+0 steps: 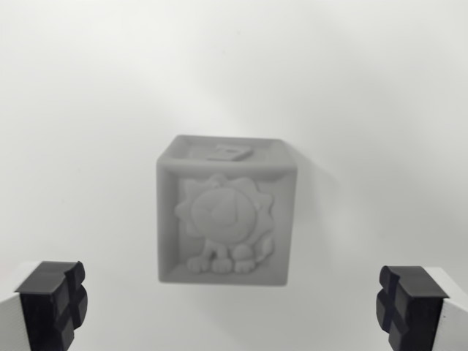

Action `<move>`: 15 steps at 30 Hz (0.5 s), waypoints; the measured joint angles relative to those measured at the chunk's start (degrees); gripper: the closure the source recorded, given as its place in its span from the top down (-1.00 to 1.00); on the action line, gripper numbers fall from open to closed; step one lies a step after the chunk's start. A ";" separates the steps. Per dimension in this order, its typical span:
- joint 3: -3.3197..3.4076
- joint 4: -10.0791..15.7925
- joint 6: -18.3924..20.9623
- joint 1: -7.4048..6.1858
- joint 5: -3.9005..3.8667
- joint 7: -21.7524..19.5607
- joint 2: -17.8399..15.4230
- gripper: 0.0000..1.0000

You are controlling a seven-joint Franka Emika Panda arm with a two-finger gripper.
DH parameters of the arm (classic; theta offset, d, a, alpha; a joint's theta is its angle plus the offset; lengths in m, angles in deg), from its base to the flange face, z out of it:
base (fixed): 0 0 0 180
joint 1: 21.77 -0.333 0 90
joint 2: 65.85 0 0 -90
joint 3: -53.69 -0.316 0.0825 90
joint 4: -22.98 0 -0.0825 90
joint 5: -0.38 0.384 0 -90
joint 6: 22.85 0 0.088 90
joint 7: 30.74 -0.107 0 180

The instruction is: Destack cube

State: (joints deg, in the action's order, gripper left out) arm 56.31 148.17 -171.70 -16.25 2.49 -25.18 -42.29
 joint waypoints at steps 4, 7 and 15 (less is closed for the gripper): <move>0.12 0.17 1.65 -0.08 -0.13 -0.09 -1.80 1.00; 0.19 0.22 3.23 -0.11 -0.26 -0.17 -3.44 1.00; 0.24 0.14 7.51 -0.11 -0.63 -0.43 -7.65 1.00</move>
State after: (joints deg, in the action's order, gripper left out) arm 56.55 148.31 -164.20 -16.36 1.86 -25.61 -49.94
